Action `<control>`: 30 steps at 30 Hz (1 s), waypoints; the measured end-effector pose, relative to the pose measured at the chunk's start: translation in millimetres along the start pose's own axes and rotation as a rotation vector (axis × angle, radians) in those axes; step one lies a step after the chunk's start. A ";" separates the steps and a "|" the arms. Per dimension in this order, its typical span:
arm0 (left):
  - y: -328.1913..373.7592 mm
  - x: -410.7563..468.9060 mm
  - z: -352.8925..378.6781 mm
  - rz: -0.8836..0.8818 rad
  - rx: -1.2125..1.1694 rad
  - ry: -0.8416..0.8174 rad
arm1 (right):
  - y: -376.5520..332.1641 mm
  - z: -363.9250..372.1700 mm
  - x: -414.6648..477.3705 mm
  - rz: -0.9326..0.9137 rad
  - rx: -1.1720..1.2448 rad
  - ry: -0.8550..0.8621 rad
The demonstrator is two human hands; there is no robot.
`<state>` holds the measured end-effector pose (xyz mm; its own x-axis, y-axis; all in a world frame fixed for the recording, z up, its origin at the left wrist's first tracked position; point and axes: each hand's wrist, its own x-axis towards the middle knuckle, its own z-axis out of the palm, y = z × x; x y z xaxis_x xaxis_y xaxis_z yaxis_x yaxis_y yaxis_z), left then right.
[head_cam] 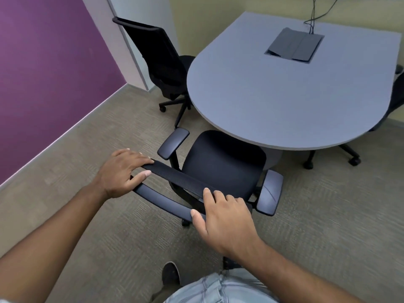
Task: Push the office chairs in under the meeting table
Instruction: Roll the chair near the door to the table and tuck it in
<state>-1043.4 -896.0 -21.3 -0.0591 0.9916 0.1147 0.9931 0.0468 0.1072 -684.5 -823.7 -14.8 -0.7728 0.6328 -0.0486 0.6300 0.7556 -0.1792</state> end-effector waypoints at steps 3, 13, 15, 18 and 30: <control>-6.4 3.4 -1.2 0.041 0.017 -0.002 | -8.5 1.2 4.0 0.054 0.003 -0.026; -29.8 6.5 2.8 0.126 -0.009 0.033 | -61.2 6.5 24.6 0.380 -0.072 0.003; -31.6 8.1 4.2 0.128 -0.017 0.032 | -77.2 7.6 30.5 0.498 -0.085 0.065; -33.7 9.9 2.4 0.147 -0.020 -0.001 | -94.0 15.7 33.4 0.640 -0.079 0.147; -41.0 34.0 -4.6 0.295 -0.027 -0.037 | -83.6 19.3 39.6 0.649 -0.030 0.374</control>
<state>-1086.6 -864.7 -17.3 0.2362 0.9656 0.1088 0.9638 -0.2470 0.1006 -769.3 -865.1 -20.8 -0.1711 0.9642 0.2024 0.9565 0.2118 -0.2007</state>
